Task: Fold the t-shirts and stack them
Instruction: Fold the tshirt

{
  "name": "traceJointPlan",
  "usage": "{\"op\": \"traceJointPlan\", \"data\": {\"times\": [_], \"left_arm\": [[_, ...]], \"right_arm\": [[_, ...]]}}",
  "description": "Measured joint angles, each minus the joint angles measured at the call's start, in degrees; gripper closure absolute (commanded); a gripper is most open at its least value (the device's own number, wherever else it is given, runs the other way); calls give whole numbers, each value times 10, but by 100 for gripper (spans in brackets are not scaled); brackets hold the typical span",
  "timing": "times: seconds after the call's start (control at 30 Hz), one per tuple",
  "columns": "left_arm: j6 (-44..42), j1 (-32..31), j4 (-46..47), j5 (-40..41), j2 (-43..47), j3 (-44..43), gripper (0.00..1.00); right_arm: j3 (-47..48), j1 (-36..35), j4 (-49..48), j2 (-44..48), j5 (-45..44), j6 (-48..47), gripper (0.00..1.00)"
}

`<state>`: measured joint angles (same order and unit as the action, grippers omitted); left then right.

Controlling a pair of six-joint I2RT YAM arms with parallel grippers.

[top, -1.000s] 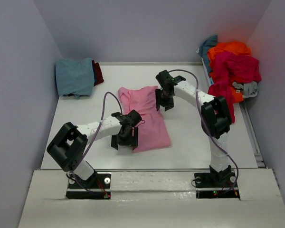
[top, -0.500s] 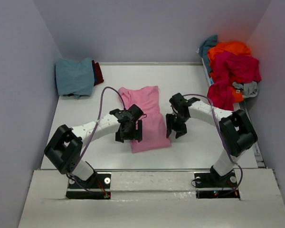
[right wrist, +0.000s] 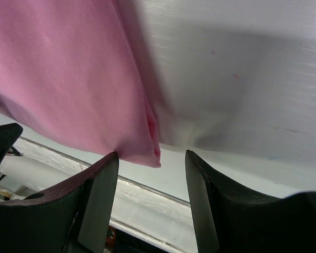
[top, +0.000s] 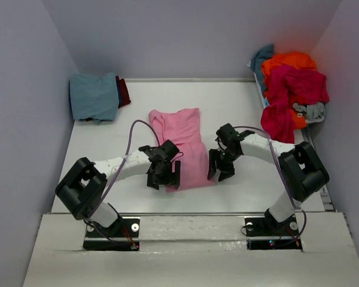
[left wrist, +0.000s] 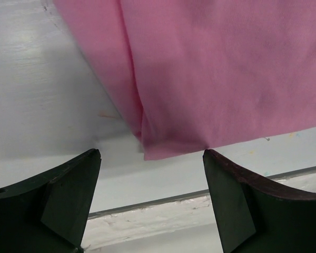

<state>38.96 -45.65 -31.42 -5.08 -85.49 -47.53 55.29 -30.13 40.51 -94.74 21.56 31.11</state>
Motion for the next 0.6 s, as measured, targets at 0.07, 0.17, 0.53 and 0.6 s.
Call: {"op": "traceJointPlan", "data": {"times": [0.07,0.17,0.53,0.6], "left_arm": [[0,0,7,-5,0,0,10],[0,0,20,-13,0,1,10],[-1,0,35,-31,-14,3,11],[-1,0,37,-37,-14,4,12]], "right_arm": [[0,0,-7,0,6,1,41],[0,0,-12,0,11,2,41],[0,0,-39,-32,53,4,42],[0,0,-42,-35,60,4,43]]}}
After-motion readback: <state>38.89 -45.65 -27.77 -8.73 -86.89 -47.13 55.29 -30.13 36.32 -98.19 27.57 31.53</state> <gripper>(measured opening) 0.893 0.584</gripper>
